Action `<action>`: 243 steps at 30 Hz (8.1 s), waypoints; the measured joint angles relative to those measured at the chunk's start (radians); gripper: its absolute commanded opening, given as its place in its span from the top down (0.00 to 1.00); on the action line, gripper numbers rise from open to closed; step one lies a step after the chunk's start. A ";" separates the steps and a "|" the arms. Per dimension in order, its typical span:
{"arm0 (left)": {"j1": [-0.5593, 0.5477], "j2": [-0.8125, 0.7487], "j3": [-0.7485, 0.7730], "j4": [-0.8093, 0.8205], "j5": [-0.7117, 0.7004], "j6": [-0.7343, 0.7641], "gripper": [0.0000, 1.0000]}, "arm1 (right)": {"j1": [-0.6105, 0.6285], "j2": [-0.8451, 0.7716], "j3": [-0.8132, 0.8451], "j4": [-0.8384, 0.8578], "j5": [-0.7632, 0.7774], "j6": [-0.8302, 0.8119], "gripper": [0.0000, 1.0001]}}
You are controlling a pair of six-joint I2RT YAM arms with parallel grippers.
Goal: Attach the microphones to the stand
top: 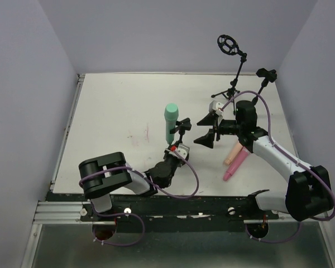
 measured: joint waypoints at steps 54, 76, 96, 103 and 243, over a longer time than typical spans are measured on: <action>1.289 0.004 0.423 -0.537 1.040 -0.097 1.00 | 0.000 0.043 0.001 -0.092 -0.040 -0.039 0.07; 1.289 0.006 0.441 -0.560 1.049 -0.109 0.82 | 0.000 0.049 0.012 -0.111 -0.040 -0.046 0.07; 1.289 -0.015 0.393 -0.562 1.049 -0.151 0.57 | -0.007 0.039 0.016 -0.115 -0.041 -0.046 0.07; 1.287 -0.067 0.375 -0.521 1.049 -0.165 0.48 | -0.007 0.031 0.016 -0.115 -0.042 -0.046 0.07; 0.997 -1.294 0.164 -1.542 1.250 -0.408 0.01 | -0.635 0.397 0.148 0.724 0.299 0.284 0.95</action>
